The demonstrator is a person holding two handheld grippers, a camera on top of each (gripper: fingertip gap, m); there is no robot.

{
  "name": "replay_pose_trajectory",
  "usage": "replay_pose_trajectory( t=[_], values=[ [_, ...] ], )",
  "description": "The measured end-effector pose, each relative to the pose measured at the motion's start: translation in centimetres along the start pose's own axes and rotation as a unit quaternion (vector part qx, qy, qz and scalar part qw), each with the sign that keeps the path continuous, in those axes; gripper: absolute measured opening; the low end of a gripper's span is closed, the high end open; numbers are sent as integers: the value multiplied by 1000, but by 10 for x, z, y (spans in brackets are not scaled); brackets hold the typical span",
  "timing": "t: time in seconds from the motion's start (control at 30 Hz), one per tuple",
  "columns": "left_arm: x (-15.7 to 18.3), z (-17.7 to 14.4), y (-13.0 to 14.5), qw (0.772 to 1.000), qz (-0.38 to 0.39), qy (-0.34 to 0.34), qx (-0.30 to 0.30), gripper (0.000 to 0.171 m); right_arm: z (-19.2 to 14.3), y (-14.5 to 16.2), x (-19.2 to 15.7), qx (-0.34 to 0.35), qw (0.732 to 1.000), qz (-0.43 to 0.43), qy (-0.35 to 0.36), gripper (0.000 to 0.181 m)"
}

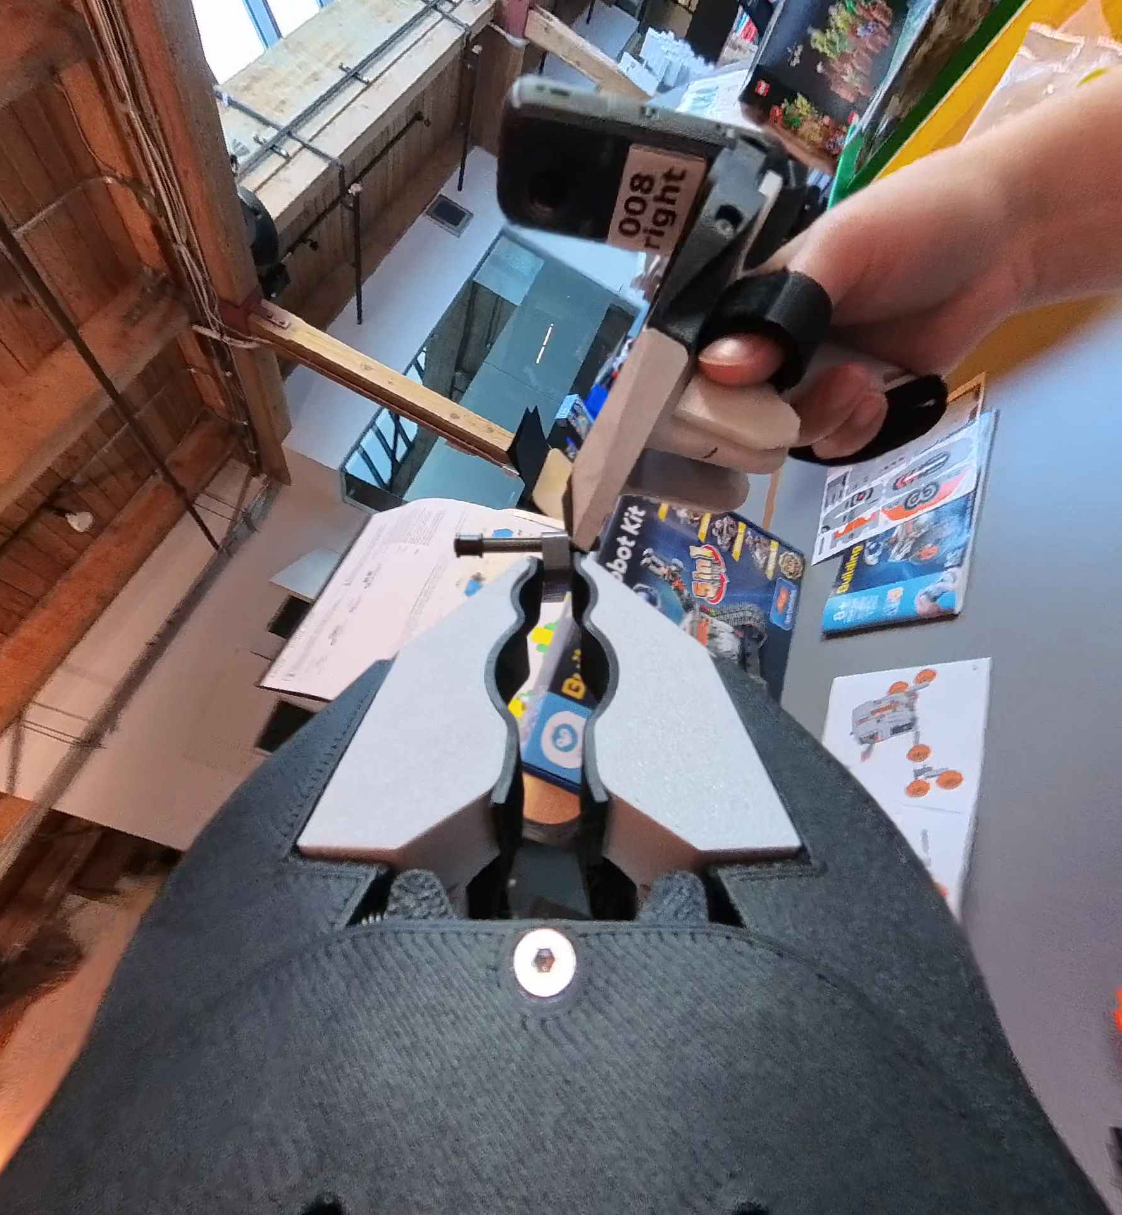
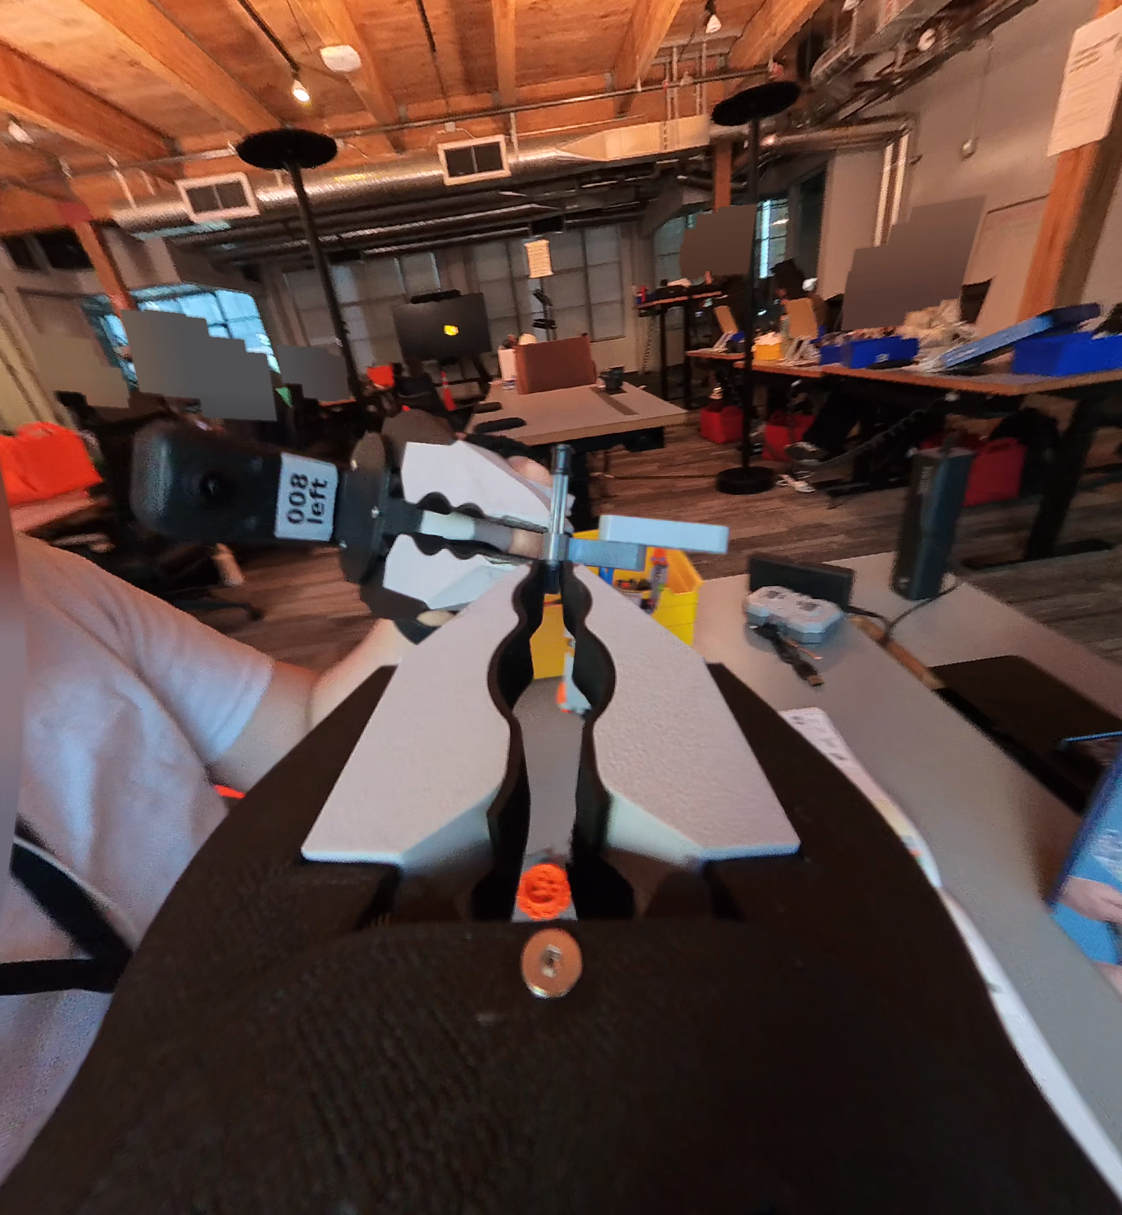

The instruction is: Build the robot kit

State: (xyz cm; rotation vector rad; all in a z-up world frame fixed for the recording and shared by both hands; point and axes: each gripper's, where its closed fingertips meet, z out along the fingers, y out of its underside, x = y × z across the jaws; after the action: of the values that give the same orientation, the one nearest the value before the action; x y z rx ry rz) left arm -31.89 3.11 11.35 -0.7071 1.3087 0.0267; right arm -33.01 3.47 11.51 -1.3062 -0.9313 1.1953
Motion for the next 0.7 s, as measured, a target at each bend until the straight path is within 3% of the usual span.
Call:
replay_pose_trajectory(
  t=[0.1,0.17,0.27,0.33,0.4,0.6,0.7],
  values=[
    [-1,-1,1,997,-71,23,5,13,-9,-3,10,-11,995,-86,56,3],
    [-5,-10,-5,985,-160,61,31,18,-17,-7,15,-25,979,-168,108,3],
    [-22,-27,-11,941,-311,110,82,15,-21,-4,9,-68,937,-310,149,3],
    [-21,-32,-14,914,-365,145,97,16,-18,2,3,-100,916,-358,154,3],
    [-9,-32,-11,904,-384,175,75,21,-12,12,-3,-123,911,-367,144,3],
    [45,-48,22,915,-359,180,-31,15,-5,59,-12,-199,910,-348,106,3],
    [76,-57,24,895,-407,182,-5,14,-15,109,-14,-268,888,-359,108,4]
  ],
)
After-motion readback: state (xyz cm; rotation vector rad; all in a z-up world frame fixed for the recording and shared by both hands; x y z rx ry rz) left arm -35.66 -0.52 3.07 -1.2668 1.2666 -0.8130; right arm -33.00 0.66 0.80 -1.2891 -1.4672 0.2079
